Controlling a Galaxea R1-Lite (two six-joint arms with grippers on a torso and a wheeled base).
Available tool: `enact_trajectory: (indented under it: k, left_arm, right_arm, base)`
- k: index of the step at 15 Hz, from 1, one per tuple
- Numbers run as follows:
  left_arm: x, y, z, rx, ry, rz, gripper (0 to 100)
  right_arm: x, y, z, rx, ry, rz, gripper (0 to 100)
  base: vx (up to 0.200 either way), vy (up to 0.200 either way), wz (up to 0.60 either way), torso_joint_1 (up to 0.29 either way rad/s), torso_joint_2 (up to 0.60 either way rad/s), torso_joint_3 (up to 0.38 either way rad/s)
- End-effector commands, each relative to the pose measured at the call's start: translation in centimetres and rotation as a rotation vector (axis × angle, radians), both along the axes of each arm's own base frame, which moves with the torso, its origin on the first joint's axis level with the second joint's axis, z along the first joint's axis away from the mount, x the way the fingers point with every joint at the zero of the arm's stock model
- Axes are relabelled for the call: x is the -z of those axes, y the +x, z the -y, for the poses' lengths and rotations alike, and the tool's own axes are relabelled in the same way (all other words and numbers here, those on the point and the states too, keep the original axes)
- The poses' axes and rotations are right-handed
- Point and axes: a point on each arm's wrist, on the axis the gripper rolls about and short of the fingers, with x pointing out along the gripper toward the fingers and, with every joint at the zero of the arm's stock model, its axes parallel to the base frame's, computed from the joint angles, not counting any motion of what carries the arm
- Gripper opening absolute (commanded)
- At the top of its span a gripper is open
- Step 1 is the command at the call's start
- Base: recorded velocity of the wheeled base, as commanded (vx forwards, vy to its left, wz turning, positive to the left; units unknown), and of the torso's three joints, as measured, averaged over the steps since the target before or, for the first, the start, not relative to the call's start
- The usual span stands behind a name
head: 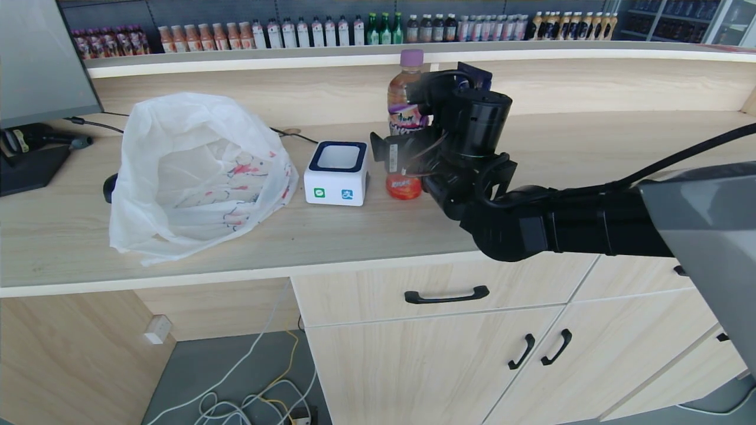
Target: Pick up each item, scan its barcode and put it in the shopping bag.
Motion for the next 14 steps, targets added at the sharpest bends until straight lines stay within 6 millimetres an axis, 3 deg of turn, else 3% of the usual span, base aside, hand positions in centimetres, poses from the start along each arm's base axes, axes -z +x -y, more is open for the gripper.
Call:
enact_trajectory:
  k: [1,14]
  left_arm:
    - [0.0,0.0,0.0,0.0,0.0,0.0,0]
    - [0.0,0.0,0.0,0.0,0.0,0.0,0]
  right_arm:
    - [0.04,0.53,-0.01,0.006,0.007,0.008,100]
    - [-0.48,1.13,0.26,0.017,0.025,0.029,100]
  base:
    - [0.0,0.0,0.0,0.0,0.0,0.0]
    - [0.0,0.0,0.0,0.0,0.0,0.0]
